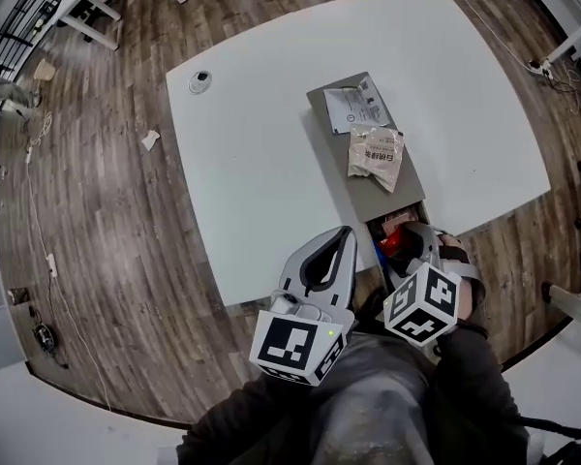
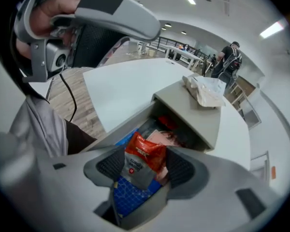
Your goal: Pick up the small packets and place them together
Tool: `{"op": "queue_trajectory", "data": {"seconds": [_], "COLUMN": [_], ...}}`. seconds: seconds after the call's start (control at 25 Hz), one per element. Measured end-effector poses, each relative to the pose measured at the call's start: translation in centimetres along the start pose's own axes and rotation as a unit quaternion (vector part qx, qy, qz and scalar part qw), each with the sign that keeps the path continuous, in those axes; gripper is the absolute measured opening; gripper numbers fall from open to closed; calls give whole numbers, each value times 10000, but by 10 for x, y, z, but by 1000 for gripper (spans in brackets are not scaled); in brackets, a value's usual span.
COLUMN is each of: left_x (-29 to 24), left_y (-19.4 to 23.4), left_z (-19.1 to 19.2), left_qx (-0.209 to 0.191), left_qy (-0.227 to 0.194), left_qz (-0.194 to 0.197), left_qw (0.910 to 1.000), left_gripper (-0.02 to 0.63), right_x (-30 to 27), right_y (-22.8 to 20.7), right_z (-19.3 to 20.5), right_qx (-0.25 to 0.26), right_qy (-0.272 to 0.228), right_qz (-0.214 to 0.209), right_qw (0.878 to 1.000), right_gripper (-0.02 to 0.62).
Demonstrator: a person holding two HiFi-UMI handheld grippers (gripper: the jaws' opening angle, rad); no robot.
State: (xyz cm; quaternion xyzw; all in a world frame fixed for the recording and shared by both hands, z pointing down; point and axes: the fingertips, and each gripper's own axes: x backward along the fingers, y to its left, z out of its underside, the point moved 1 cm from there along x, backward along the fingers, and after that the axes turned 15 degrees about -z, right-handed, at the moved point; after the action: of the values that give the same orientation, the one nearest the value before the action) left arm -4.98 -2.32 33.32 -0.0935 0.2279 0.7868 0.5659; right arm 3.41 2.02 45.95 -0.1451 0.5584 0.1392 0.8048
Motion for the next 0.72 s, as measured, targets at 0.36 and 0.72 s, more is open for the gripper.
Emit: {"op": "queue_trajectory", "data": {"seconds": [0.36, 0.72], "left_x": [-11, 1], "left_y": [16, 4], "left_z": [-1, -9], "left_qx": [85, -77], "left_qy": [-5, -105], "left_qz": [-132, -74], "left_qw": [9999, 9999], "left_gripper": [-5, -5], "right_x": [-3, 25], "right_y": [-7, -10], "right_z": [-9, -18], "right_qx": [186, 7], "right_qy": [106, -543], "right_qz": [27, 380], "right_qw": [9998, 9978], "right_gripper": [186, 94]}}
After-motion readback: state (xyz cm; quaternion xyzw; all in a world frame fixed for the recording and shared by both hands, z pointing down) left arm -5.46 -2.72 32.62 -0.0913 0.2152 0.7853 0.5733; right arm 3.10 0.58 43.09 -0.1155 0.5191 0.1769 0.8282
